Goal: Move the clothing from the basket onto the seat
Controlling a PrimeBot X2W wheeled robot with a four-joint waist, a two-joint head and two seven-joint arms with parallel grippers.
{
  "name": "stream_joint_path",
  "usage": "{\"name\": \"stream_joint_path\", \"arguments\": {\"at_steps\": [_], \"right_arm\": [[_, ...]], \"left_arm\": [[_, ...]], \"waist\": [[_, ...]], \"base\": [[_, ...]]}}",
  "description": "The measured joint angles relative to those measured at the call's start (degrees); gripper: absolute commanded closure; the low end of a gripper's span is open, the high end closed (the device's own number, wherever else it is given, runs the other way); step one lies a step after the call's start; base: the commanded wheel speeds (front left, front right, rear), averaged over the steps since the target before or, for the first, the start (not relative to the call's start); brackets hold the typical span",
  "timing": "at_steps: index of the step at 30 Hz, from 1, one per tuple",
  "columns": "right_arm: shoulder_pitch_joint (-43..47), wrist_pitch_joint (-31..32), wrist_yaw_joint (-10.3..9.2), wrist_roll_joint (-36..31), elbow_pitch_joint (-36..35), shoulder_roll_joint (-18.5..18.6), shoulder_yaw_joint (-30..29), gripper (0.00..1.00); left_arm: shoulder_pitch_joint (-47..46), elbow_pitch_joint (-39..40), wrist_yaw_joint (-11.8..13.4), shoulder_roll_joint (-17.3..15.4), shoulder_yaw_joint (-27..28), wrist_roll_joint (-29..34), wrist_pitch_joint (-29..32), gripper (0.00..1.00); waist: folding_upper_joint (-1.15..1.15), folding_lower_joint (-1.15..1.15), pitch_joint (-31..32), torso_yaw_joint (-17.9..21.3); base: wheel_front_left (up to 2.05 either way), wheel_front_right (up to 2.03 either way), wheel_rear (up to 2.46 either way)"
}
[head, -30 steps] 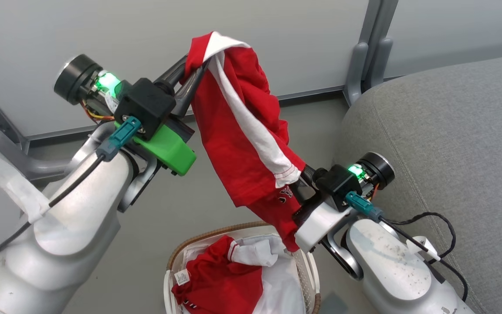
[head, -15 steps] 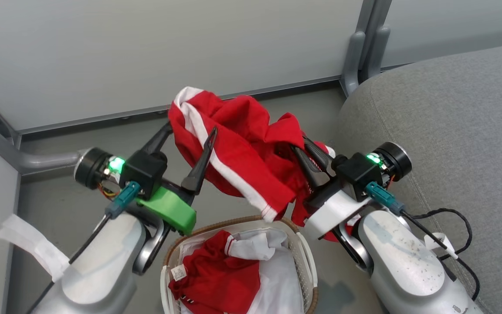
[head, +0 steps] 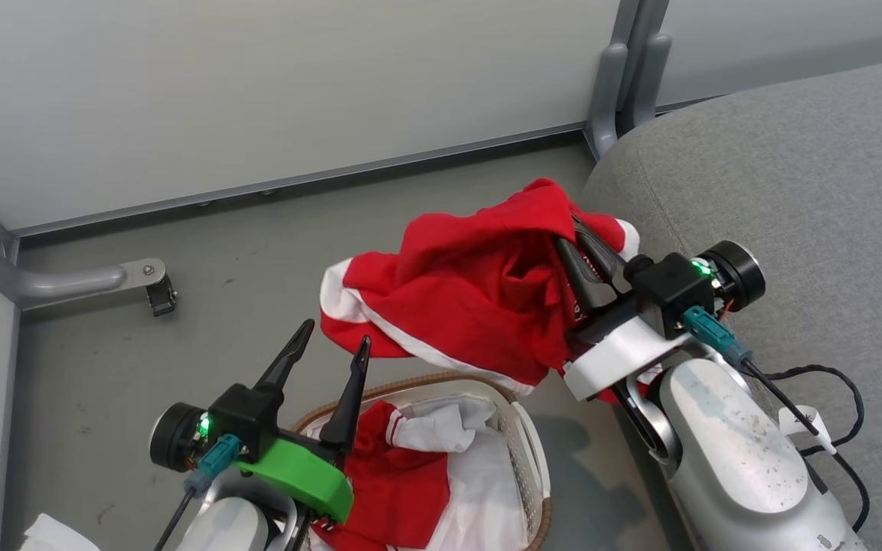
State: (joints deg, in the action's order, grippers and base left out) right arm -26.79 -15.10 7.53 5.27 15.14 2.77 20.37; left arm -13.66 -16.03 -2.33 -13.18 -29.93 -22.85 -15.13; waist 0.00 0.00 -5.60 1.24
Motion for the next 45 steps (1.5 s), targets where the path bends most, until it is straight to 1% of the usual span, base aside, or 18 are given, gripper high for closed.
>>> {"name": "stream_joint_path", "arguments": {"at_steps": [5, 12, 18, 23, 29, 35, 41, 45], "right_arm": [[0.38, 0.00, -0.01, -0.41, -0.35, 0.00, -1.66, 1.00], [1.24, 0.00, 0.00, -1.19, -0.38, 0.01, -3.32, 1.00], [1.26, 0.00, -0.01, -1.34, -0.66, 0.00, -4.70, 1.00], [1.10, 0.00, -0.01, -1.54, -1.46, 0.00, -5.90, 1.00], [0.93, 0.00, 0.00, -1.27, -2.40, 0.02, -6.75, 1.00], [1.16, 0.00, 0.00, -0.80, -2.94, 0.05, -8.18, 1.00], [2.10, 0.00, 0.00, -0.26, -3.50, 0.07, -10.33, 1.00], [2.92, 0.00, 0.00, 0.01, -3.65, 0.07, -11.36, 1.00]], "left_arm": [[2.37, 0.09, -1.70, 2.18, 2.90, 2.45, 0.00, 0.00], [3.02, -0.02, -3.74, 4.89, 4.69, 5.46, 0.00, 0.00], [3.15, -0.05, -4.54, 5.57, 5.41, 6.71, -0.01, 0.00], [3.12, 0.03, -4.80, 5.98, 5.50, 8.00, -0.01, 0.00], [2.68, 0.05, -4.97, 5.88, 5.28, 9.10, -0.01, 0.00], [0.77, 0.30, -4.99, 5.44, 4.87, 9.46, -0.02, 0.00], [-0.62, 0.02, -5.03, 4.42, 2.89, 9.46, -0.03, 0.00], [-1.13, -0.23, -5.03, 3.68, 1.62, 9.42, -0.03, 0.00]], "waist": [[0.00, 0.00, 0.08, 0.33], [0.00, 0.00, 0.27, 1.01], [0.00, 0.00, -0.24, 2.26], [0.00, 0.00, -1.26, 4.15], [0.00, 0.00, -2.81, 8.15], [0.00, 0.00, -4.49, 13.75], [0.00, 0.00, -6.24, 19.91], [0.00, 0.00, -7.28, 23.24]], "base": [[0.00, 0.00, 0.00], [0.00, 0.00, 0.00], [0.00, 0.00, 0.00], [0.00, 0.00, 0.00], [0.00, 0.00, 0.00], [0.00, 0.00, 0.00], [0.00, 0.00, 0.00], [0.00, 0.00, 0.00]]}}
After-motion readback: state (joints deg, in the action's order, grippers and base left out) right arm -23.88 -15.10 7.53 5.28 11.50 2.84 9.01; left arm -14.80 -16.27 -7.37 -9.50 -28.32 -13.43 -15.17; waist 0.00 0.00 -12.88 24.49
